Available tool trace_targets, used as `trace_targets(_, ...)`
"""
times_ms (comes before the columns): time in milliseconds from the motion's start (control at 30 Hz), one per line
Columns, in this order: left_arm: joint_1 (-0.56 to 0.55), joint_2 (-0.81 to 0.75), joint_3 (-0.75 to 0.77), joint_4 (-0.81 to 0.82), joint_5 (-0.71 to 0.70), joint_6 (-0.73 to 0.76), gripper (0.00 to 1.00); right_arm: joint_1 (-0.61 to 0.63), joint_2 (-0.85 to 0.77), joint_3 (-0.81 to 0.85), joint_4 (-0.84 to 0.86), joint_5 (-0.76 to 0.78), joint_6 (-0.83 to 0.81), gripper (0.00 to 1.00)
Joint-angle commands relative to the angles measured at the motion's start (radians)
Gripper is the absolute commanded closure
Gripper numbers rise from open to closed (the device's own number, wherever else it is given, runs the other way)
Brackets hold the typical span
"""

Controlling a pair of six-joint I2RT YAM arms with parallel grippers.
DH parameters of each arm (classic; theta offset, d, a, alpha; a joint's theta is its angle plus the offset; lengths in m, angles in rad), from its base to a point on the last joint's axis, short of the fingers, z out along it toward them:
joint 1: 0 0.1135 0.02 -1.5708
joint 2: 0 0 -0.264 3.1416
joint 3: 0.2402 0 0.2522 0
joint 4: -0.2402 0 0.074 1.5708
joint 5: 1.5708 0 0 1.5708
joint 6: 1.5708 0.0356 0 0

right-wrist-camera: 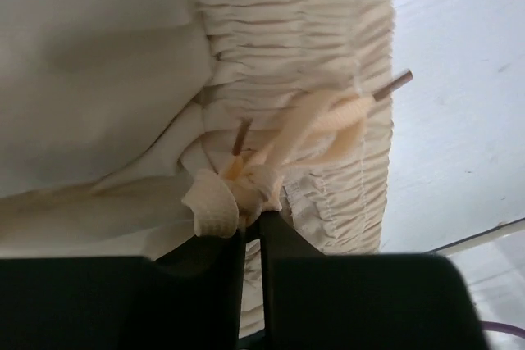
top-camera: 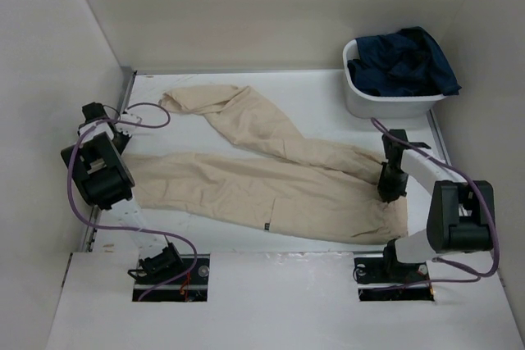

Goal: Fold and stack the trousers
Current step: Flatten the trousers out

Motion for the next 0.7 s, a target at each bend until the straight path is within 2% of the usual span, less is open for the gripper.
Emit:
trace_targets(0, 0.015, -0.106, -0.021, 0.105, -0.028, -0.065, 0.98, -0.113, -0.047, 0.037, 0.035, 0.111, -0.025, 0.91)
trace_targets(167, 0.009, -0.149, -0.080, 0.174, -0.063, -0.113, 0.98, -0.201, -0.003, 0.092, 0.082, 0.162, -0.083, 0.90)
trace_targets(300, -0.014, -0.175, -0.123, 0.173, -0.074, -0.113, 0.96, -0.149, 0.117, 0.178, 0.067, 0.249, -0.140, 0.83)
trace_targets(333, -0.023, -0.181, -0.135, 0.167, -0.077, -0.102, 0.92, -0.134, 0.142, 0.195, 0.055, 0.272, -0.160, 0.78)
trace_targets(367, -0.030, -0.189, -0.146, 0.164, -0.080, -0.090, 0.87, -0.114, 0.158, 0.209, 0.043, 0.286, -0.174, 0.69)
trace_targets(400, -0.031, -0.200, -0.158, 0.167, -0.083, -0.081, 0.77, -0.094, 0.166, 0.216, 0.033, 0.290, -0.179, 0.61)
trace_targets(533, -0.031, -0.252, -0.140, 0.187, -0.085, -0.084, 0.39, -0.045, 0.133, 0.210, 0.032, 0.301, -0.180, 0.44)
trace_targets(667, -0.040, -0.319, -0.043, 0.244, -0.042, -0.081, 0.31, -0.042, 0.061, 0.190, 0.030, 0.291, -0.176, 0.22)
